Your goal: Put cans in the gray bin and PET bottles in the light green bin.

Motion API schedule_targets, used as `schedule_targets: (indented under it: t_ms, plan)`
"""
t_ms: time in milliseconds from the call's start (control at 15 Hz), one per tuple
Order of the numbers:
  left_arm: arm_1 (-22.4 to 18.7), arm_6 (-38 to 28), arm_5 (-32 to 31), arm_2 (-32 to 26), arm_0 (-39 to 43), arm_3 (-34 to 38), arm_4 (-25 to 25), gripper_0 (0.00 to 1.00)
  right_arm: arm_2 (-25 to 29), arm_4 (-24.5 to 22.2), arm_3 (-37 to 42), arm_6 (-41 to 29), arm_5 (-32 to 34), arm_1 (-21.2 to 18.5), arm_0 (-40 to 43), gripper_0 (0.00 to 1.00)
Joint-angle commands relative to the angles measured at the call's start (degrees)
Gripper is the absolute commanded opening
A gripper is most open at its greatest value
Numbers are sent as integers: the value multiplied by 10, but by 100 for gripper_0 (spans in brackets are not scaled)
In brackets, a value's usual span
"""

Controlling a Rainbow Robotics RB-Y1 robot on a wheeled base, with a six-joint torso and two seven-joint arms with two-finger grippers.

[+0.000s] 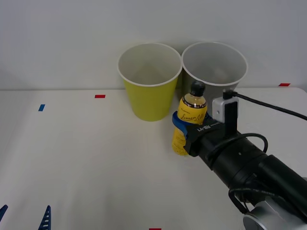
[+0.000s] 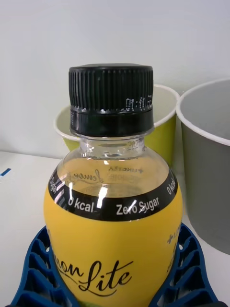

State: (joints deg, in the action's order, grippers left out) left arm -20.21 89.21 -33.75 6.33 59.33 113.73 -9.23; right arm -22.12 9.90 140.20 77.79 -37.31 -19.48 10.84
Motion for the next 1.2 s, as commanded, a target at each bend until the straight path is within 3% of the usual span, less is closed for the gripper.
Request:
schedule_targets:
  t_ms: [67,333,667,1200]
  plan:
    - [0,0,0,0,0,0,0,91,-23,-91,53,-119,-135,1,-90,6]
    - [0,0,0,0,0,0,0,91,-19,-89,70,-179,-216,4,-170,5]
    - [0,0,0,0,0,0,0,91,55,27,39,-157,-256,50,-274,3]
    - [0,0,0,0,0,0,0,91,78,26,-78,-136,-256,63,-429,2]
